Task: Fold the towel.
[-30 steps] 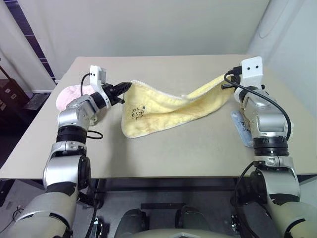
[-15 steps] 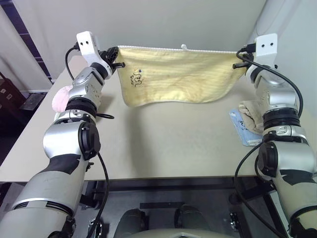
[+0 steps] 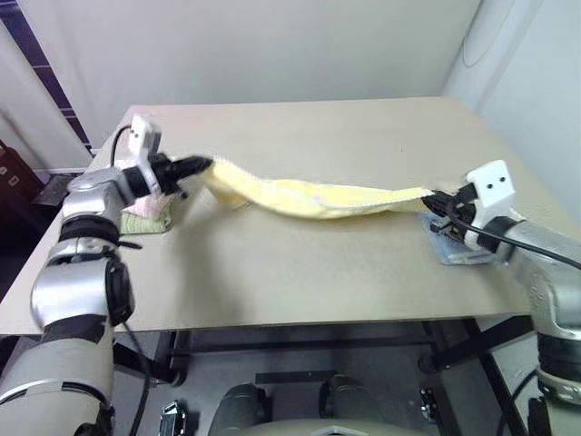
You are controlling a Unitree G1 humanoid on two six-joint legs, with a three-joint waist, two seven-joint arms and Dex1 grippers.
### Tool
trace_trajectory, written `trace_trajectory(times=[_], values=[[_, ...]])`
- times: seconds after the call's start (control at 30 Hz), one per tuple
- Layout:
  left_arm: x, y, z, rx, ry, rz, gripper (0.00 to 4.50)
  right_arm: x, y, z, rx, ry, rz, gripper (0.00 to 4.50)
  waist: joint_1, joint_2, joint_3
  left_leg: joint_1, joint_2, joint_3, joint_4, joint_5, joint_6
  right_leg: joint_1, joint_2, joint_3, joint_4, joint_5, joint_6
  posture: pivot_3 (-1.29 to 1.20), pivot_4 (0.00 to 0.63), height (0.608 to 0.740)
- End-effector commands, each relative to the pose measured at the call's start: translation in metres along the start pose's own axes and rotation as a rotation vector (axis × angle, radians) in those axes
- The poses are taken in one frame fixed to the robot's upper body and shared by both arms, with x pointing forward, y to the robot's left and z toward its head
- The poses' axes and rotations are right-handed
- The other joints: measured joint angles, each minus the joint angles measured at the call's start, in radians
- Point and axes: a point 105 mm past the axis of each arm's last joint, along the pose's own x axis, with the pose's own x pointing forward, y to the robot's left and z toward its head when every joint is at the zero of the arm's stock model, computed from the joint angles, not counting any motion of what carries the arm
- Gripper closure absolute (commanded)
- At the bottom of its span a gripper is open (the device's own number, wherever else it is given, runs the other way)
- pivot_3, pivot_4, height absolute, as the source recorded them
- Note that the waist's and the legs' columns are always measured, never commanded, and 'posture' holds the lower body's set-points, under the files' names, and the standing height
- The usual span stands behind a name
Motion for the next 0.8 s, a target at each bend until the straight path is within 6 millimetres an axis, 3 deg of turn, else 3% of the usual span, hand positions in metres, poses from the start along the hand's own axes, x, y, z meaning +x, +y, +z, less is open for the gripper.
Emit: trace_trajectory(times=[0.03,0.27,0.4,0.63,0.8], values=[[-0.014,-0.016,0.006,0.03,0.053,-0.098,4.47,-0.019,0.011,0.013,-0.022,-0.023,0.068,4.5,0.004,-0.001,0.0,0.0,0.0,0.0,0.001,0.0,0.0,0.0,0.0,0.0,0.0,0.0,0.0,0.0,0.0,0.74],[-0.037,-0.042,-0.037,-0.032,0.217,-0.147,4.47,-0.05,0.038,-0.019,-0.007,0.118,0.221,4.5,0.03,-0.003,-0.001,0.0,0.0,0.001,0.003,0.0,0.0,0.002,-0.001,0.002,-0.002,-0.001,-0.005,0.0,0.0,0.74],[-0.051,-0.059,-0.045,-0.066,0.275,-0.192,4.47,-0.07,0.048,-0.039,-0.008,0.197,0.255,4.5,0.034,-0.004,-0.001,0.0,0.0,0.0,0.002,0.0,0.0,0.001,-0.001,0.002,-0.001,-0.001,-0.005,0.0,0.0,0.74],[-0.057,-0.072,-0.049,-0.06,0.295,-0.231,4.47,-0.097,0.058,-0.044,-0.001,0.225,0.279,4.5,0.033,-0.004,-0.002,0.003,0.0,0.001,0.003,0.0,0.0,0.004,-0.002,0.002,-0.002,-0.003,-0.003,0.0,0.0,0.74],[-0.062,-0.067,-0.062,-0.08,0.359,-0.205,4.47,-0.092,0.061,-0.047,-0.007,0.23,0.285,4.5,0.03,-0.005,-0.003,0.003,0.0,0.001,0.003,0.0,0.0,0.004,-0.002,0.003,-0.002,-0.003,-0.003,0.0,0.0,0.74]])
